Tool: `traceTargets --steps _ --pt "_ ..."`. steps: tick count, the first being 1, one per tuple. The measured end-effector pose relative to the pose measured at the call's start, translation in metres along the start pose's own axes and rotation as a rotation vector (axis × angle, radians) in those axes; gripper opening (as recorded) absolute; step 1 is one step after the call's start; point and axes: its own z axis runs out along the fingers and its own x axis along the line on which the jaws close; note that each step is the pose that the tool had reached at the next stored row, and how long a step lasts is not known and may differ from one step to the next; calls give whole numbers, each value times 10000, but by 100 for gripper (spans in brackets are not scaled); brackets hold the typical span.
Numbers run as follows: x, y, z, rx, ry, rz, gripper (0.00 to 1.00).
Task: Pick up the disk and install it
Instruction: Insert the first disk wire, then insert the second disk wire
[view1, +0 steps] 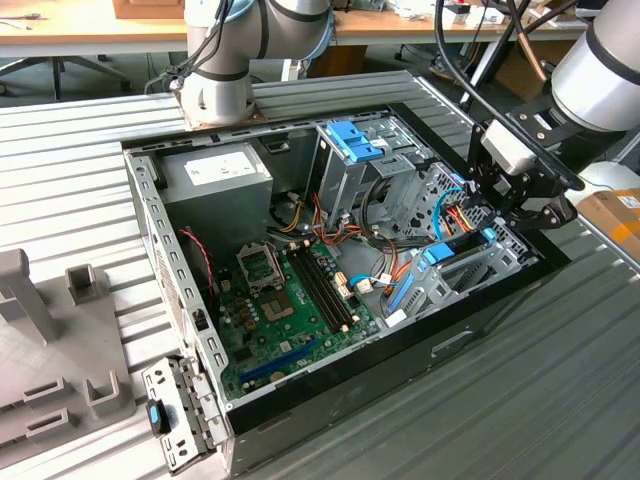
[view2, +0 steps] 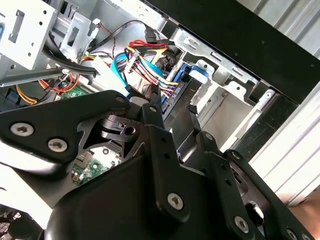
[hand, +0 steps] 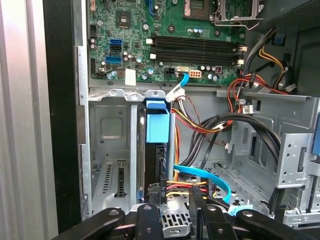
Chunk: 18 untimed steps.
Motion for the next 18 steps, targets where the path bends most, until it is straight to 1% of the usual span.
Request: traceTargets --steps 14,16,18 --pt "-2 0 -7 2 2 11 36" --pt "-12 -9 -63 2 2 11 36" --pt "-33 -25 -163 2 1 11 36"
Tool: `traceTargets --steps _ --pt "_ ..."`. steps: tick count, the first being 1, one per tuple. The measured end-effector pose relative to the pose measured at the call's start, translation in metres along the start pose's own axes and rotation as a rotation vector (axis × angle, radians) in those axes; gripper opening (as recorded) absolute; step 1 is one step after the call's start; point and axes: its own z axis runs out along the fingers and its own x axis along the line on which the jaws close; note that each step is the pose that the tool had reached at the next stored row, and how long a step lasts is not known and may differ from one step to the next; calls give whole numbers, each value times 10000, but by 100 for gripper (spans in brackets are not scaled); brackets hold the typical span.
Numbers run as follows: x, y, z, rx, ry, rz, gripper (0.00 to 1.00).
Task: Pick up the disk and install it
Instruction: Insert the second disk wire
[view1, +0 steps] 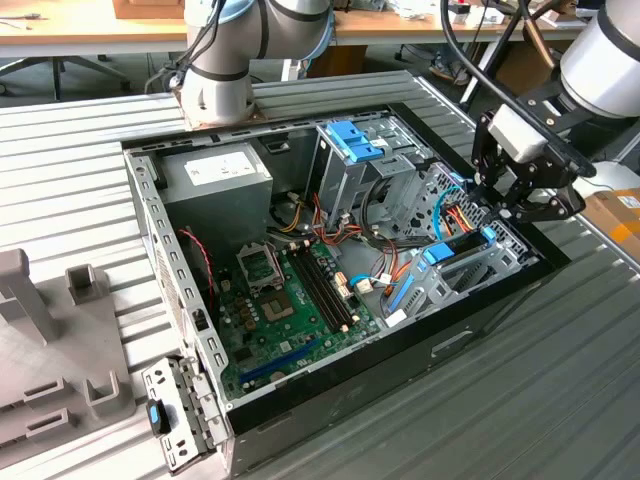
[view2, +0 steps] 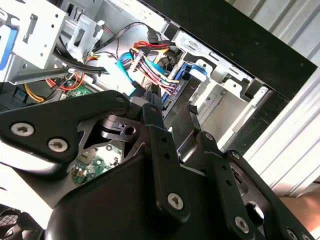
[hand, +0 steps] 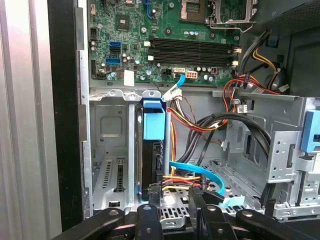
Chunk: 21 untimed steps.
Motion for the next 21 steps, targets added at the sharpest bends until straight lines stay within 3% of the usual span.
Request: traceTargets --steps 3,5,9,10,12,13,14,16,18,19,21 --pt "-35 -22 -137 0 1 0 36" --pt "-46 -27 -171 0 2 0 36" --pt "-47 -27 -172 0 1 0 36" --pt "-57 -23 -173 3 33 -4 36" --pt "-187 -15 -144 -5 282 -44 36" --pt "-254 -13 -121 -16 603 -92 36" --pt "-274 -11 -99 -46 742 -111 36" --pt "-278 -49 -74 -286 739 -81 36" --pt "-283 -113 -50 -642 734 -39 36" --pt "-285 -125 -47 -727 734 -29 36" --pt "-285 -128 -45 -765 731 -24 36"
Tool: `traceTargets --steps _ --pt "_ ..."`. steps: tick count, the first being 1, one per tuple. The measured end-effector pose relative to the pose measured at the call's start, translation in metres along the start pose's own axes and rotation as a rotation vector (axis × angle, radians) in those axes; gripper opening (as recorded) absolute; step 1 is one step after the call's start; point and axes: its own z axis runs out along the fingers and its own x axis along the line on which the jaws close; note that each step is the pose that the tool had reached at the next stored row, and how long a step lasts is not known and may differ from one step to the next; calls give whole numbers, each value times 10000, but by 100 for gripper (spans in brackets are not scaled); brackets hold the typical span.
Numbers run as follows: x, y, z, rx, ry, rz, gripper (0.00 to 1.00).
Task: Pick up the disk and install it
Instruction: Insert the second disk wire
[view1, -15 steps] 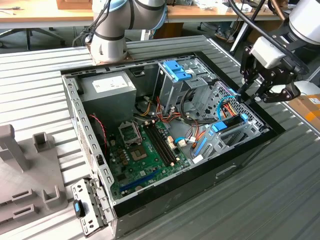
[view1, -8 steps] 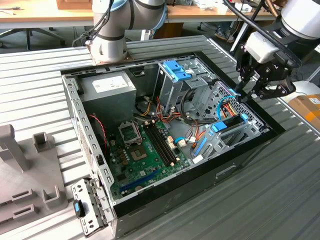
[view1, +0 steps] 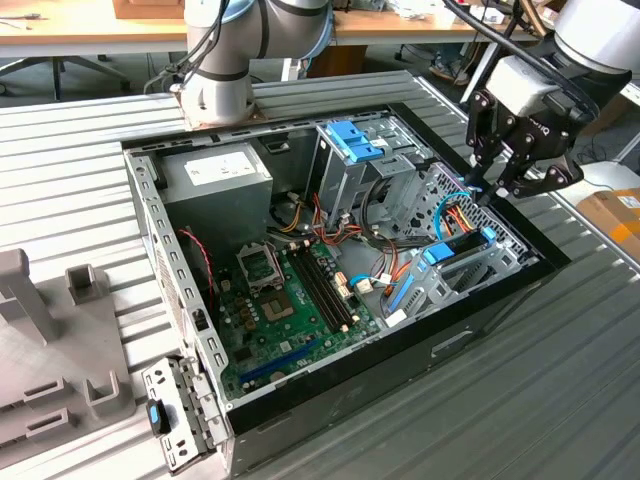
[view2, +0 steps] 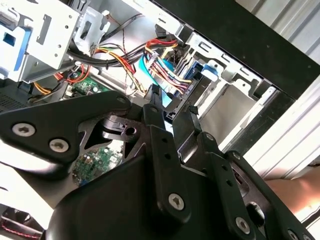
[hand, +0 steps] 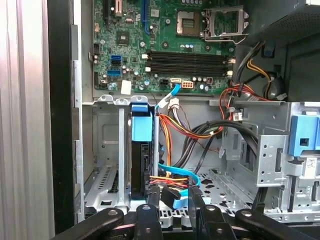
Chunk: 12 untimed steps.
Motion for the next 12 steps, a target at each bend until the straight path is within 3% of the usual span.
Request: traceTargets --steps 1,2,3,4,7,12 --pt "0 -1 1 -8 0 2 36" --pt "-6 -55 16 -206 -1 14 36" --pt "-17 -85 23 -342 -1 25 36" --pt "-22 -102 29 -406 9 29 36" --pt "-24 -116 34 -451 58 32 36" --pt "-22 -114 62 -452 62 31 36"
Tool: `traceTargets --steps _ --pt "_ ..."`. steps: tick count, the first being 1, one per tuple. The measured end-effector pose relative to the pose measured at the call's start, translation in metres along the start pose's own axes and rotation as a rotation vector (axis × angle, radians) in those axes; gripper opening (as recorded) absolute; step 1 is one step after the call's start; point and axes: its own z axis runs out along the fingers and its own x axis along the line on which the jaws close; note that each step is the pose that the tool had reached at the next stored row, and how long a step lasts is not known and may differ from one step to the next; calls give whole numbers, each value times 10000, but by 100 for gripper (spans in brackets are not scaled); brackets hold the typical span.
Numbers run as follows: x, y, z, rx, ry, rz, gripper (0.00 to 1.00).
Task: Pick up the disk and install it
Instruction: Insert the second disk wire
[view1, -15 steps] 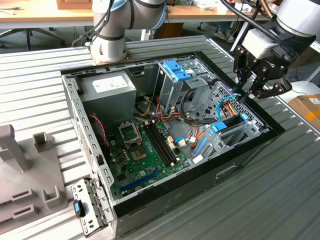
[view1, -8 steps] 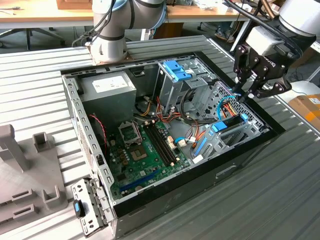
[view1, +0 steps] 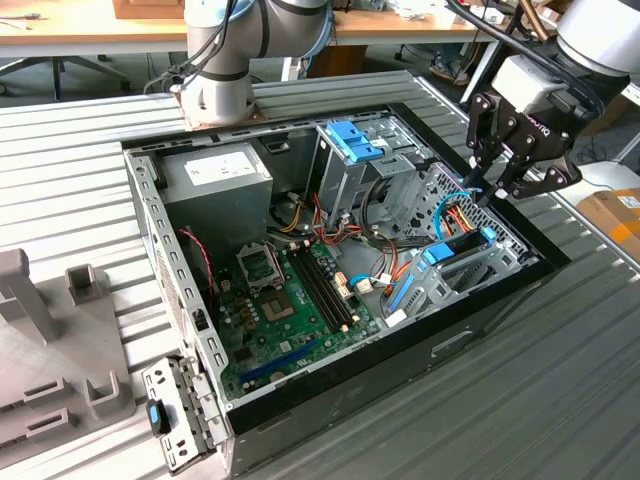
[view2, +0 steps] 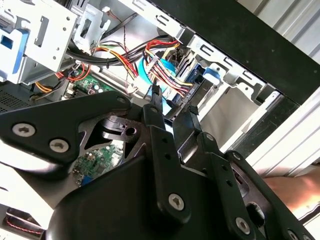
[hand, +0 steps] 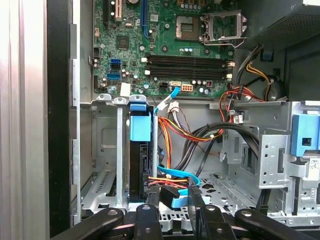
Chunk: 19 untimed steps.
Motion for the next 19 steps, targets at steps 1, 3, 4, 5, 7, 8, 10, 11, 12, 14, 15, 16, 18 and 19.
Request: traceTargets --steps 1,3,4,5,7,8,10,11,12,14,15,16,18,19 --pt "0 0 1 0 -1 0 36" --pt "0 0 1 0 -1 0 36" --pt "0 0 1 0 -1 0 36" --pt "0 0 1 0 0 0 36" --pt "0 0 1 0 0 0 28" --pt "0 0 1 0 0 0 28" --pt "0 0 2 0 0 0 21" --pt "0 0 1 0 1 0 21" --pt "0 0 1 0 1 0 20" --pt "0 0 2 0 2 0 13" --pt "0 0 2 0 1 0 11" --pt "0 0 2 0 2 0 11" --pt "0 0 2 0 2 0 11" --pt "0 0 2 0 2 0 11"
